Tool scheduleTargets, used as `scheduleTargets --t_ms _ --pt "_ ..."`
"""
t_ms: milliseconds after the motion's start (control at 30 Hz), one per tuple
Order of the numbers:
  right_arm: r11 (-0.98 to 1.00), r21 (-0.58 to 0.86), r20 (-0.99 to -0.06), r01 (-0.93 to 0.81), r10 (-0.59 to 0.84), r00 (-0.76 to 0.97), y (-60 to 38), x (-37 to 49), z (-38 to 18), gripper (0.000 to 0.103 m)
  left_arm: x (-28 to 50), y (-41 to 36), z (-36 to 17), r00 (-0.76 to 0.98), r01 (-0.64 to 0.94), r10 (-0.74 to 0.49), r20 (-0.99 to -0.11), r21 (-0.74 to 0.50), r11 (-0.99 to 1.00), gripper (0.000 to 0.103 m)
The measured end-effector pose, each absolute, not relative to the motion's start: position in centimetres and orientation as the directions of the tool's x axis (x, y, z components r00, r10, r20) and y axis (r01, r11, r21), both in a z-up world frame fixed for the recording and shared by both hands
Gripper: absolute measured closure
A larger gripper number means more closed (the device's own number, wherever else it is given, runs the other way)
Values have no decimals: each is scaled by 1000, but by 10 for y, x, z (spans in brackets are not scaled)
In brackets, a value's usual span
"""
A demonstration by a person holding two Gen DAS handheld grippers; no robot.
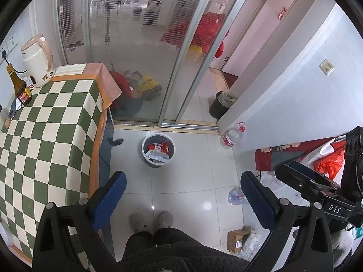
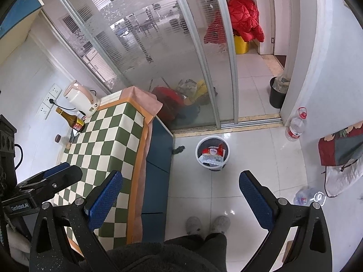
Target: Collect trash
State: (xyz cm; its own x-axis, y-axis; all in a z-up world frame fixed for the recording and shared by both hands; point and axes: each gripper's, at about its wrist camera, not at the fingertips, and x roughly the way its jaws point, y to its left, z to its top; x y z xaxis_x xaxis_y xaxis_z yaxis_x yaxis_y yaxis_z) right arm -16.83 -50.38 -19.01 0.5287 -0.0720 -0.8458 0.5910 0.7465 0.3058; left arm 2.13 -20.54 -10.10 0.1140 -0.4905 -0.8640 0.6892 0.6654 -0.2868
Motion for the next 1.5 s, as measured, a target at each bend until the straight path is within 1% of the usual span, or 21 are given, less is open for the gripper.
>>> scheduleTargets --t_ms 1500 --pt "738 319 -855 594 -46 517 -520 -174 -190 0 17 -213 -110 55 703 -502 -863 -323 633 0"
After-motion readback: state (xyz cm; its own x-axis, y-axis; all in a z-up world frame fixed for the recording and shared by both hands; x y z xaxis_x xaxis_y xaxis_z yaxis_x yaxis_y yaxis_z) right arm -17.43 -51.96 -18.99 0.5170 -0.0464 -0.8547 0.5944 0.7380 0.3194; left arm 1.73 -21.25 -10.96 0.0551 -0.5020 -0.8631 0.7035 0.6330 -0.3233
